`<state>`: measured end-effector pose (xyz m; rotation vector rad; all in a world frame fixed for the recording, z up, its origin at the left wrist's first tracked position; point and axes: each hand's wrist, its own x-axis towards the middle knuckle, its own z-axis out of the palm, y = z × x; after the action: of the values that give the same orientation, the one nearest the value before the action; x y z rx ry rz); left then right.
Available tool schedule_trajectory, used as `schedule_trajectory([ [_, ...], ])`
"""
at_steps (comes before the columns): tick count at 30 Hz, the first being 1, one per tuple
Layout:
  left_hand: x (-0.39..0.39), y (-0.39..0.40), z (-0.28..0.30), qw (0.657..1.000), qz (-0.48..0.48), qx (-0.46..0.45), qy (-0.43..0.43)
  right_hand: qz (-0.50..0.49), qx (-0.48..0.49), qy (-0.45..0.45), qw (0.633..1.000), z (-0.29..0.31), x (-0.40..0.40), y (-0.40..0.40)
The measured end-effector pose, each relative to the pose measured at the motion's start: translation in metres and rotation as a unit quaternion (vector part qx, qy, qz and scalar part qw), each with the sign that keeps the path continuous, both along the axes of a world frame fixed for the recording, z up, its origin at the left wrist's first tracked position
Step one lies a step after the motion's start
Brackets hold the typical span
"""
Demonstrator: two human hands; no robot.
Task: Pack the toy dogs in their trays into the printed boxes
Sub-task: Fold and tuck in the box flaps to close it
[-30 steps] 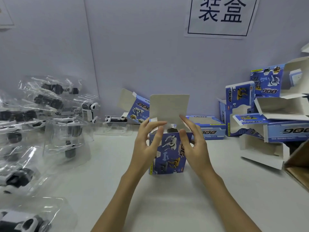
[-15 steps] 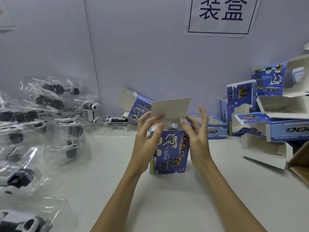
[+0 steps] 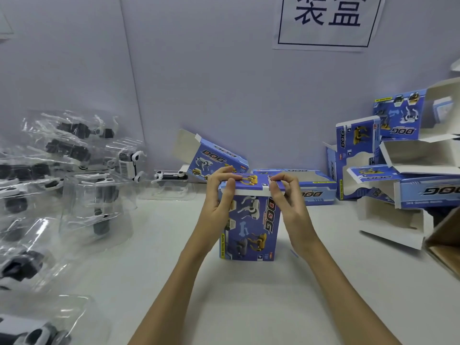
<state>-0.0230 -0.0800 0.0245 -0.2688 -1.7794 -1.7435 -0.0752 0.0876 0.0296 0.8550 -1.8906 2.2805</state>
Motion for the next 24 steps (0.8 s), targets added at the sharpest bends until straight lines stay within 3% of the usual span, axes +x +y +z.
schedule_trajectory([
  [7, 0.000, 0.005, -0.009, 0.998, 0.062, 0.023, 0.025, -0.085, 0.059, 0.096, 0.990, 0.002, 0.011, -0.004],
  [9, 0.003, 0.010, -0.012, 0.984, 0.176, -0.022, 0.035, -0.139, 0.043, 0.094, 0.985, 0.000, 0.017, -0.011],
  [11, 0.008, 0.015, -0.017, 0.956, 0.258, -0.134, 0.043, -0.182, 0.006, 0.068, 0.981, -0.002, 0.022, -0.017],
  [16, 0.018, 0.016, -0.014, 0.916, 0.280, -0.288, 0.024, -0.066, -0.060, -0.016, 0.996, -0.003, 0.027, -0.018],
  [20, 0.022, 0.007, -0.010, 0.911, 0.260, -0.319, 0.019, -0.021, -0.028, 0.008, 0.999, 0.005, 0.021, -0.008],
  [24, 0.024, -0.005, -0.005, 0.876, 0.234, -0.416, 0.068, 0.015, 0.025, 0.019, 0.999, 0.003, 0.014, 0.002],
])
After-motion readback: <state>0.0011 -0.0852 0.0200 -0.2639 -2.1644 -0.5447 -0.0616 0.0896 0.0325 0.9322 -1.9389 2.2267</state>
